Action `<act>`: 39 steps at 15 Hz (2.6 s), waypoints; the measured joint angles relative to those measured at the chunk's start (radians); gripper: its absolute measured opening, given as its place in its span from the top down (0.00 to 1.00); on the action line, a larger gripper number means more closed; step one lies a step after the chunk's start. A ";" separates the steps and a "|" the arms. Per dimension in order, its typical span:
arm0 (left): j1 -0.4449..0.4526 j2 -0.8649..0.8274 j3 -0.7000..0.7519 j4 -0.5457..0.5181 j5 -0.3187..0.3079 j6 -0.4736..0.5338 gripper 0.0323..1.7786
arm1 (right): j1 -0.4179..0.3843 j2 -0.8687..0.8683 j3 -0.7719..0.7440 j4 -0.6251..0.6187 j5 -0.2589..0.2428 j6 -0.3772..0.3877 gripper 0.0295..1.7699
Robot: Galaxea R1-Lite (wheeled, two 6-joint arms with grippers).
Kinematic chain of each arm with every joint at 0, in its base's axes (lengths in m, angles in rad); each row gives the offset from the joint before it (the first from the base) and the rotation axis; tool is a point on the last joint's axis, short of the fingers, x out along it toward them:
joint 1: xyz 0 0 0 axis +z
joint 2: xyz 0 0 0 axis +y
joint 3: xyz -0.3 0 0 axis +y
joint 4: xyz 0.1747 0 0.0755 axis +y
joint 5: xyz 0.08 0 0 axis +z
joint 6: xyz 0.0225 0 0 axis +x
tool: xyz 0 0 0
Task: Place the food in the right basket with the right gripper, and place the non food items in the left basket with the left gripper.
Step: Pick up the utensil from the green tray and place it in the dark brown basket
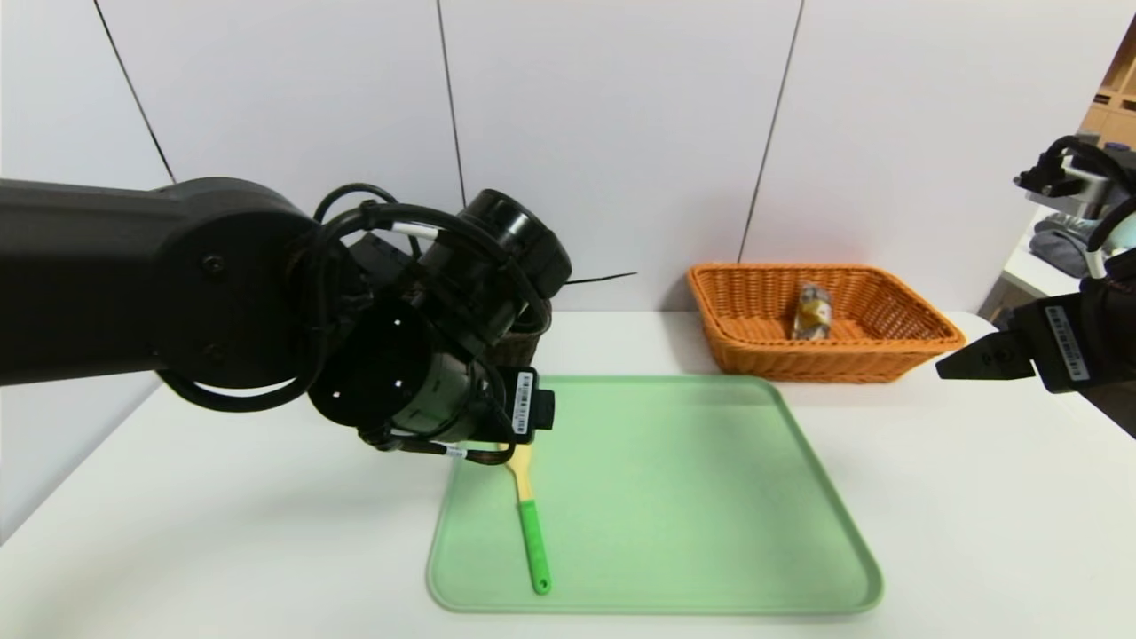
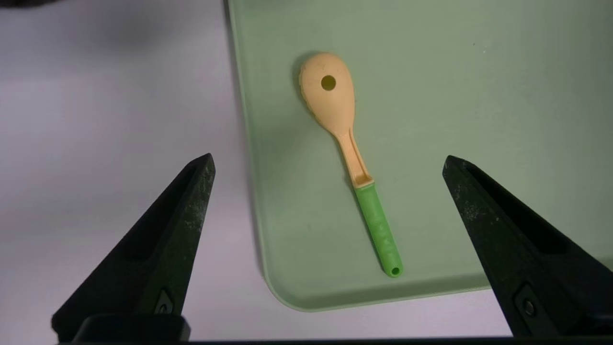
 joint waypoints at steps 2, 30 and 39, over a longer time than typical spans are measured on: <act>0.000 0.051 -0.066 0.101 -0.030 -0.080 0.05 | -0.008 -0.015 0.004 0.001 0.000 0.001 0.04; 0.005 0.278 -0.166 0.173 -0.135 -0.257 0.05 | -0.002 -0.026 0.053 -0.004 0.025 0.047 0.04; 0.004 0.299 -0.168 0.173 -0.135 -0.276 0.05 | -0.010 -0.030 0.053 -0.004 0.025 0.047 0.04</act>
